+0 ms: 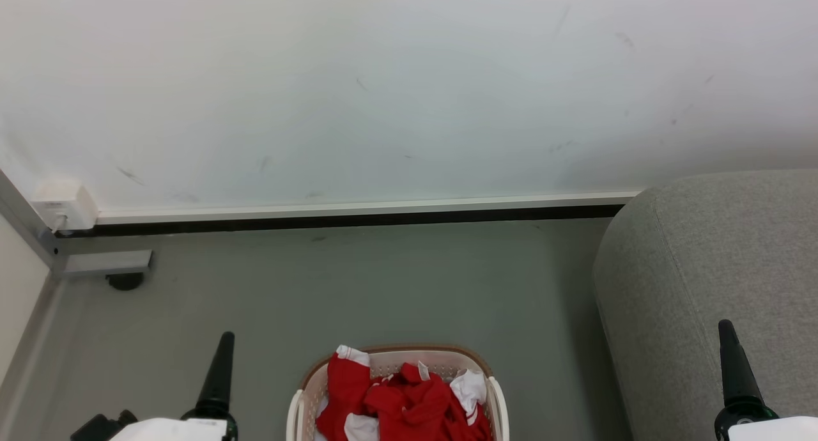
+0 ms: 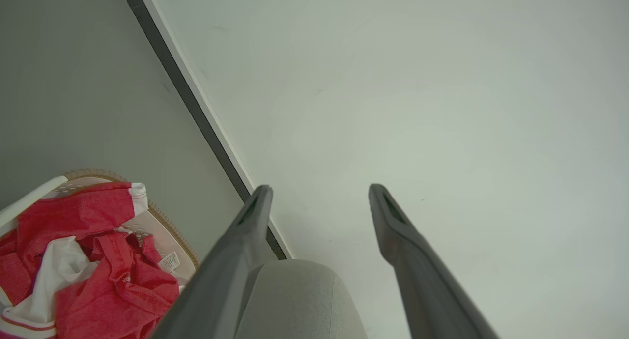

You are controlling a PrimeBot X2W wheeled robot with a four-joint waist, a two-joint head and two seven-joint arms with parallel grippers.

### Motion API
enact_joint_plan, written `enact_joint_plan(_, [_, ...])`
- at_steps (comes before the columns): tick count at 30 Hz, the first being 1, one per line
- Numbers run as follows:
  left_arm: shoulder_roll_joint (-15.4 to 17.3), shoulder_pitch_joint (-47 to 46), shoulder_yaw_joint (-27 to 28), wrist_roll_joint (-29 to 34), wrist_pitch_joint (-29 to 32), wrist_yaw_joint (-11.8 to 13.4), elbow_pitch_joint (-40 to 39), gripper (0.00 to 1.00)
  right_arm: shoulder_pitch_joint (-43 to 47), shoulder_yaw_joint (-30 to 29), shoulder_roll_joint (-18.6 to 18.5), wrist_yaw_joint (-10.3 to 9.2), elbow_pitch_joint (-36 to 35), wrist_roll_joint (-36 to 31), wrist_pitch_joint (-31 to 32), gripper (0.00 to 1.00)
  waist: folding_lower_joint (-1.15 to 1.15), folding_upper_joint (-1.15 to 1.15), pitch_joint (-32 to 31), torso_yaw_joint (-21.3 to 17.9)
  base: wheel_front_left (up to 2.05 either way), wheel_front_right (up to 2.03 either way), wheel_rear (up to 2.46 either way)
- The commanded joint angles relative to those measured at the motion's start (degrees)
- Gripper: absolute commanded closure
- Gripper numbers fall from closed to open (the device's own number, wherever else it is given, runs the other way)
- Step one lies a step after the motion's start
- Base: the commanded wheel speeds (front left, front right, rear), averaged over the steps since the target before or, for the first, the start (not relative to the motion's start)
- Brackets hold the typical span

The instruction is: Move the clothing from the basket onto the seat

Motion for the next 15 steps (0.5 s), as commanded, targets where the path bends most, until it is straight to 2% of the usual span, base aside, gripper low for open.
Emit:
enact_joint_plan(1, [0.45, -1.16, -0.15, 2.51, -0.49, 0.27, -1.19, 0.0, -0.21, 0.12, -0.64, -0.02, -1.44, -2.47, -0.53, 0.0, 0.0, 0.0, 0.0, 0.02, 0.0, 0.0, 0.0])
enact_joint_plan(15, [0.55, -0.29, -2.62, 19.8, -3.47, 1.62, -2.71, 0.0, 0.84, 1.87, -1.32, -0.03, -3.23, -17.49, -3.5, 0.0, 0.0, 0.0, -0.03, 0.14, 0.0, 0.0, 0.0])
